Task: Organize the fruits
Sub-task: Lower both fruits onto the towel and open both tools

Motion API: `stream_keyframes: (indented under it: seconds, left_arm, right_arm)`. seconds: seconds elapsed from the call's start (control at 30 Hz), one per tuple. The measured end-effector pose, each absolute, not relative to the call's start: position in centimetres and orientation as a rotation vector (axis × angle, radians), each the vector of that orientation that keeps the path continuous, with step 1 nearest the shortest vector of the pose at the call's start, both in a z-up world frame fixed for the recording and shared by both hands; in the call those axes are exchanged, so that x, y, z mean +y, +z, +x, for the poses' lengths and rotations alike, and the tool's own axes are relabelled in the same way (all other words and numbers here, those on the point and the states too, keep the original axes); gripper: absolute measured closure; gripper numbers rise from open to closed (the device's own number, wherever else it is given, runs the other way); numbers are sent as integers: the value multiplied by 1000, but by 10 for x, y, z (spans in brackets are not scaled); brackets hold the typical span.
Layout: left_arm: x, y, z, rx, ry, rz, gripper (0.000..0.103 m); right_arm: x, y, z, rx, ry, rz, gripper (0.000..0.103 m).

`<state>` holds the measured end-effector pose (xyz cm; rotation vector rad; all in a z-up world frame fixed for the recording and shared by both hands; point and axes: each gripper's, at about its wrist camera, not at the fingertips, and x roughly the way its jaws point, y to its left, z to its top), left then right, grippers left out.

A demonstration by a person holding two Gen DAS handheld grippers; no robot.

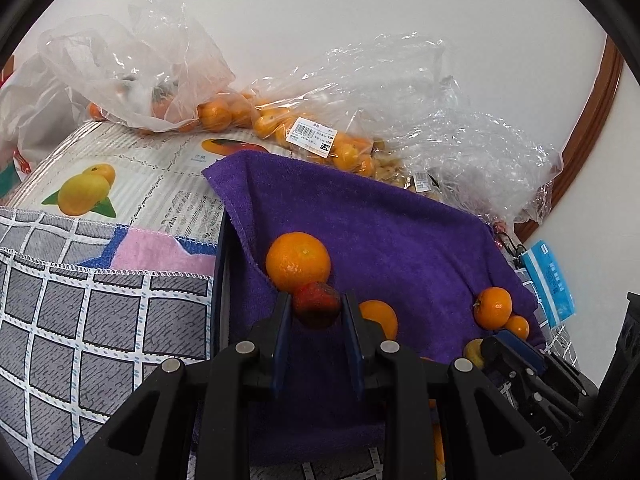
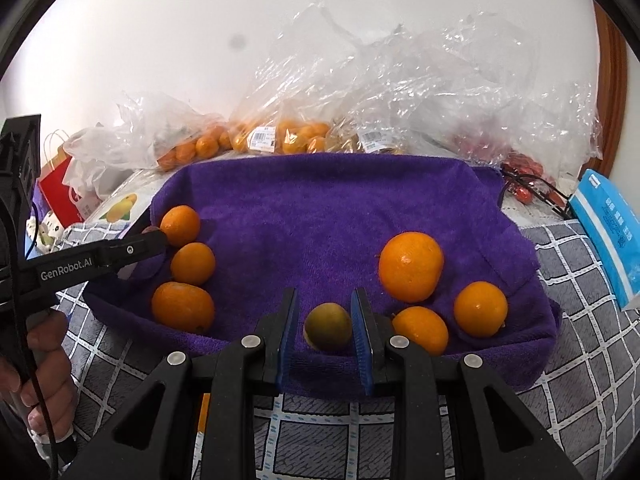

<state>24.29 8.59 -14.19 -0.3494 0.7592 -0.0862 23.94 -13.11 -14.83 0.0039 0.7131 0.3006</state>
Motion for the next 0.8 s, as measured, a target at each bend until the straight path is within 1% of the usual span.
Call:
stream_keyframes:
  seconds: [0.07,0.17,0.3,0.73,0.8]
  left_arm:
    - [87,-142,243,760,-88,-356,79]
    - [87,-142,243,760,-93,-362,79]
    - [87,-144,243,762,-89,-359,79]
    - [83,-142,243,756,-88,-341,78]
    - [83,-141,242,751,-90,-335,70]
  right_arm:
    - [-136,-146,237,695,296,26,73]
    - [-141,-140,232,655,286,45,61]
    - [-143,-137,229,626,271,49,55]
    - [-152,-134,226,588,261,96,55]
    - [-152,-133,225,580,256,94,55]
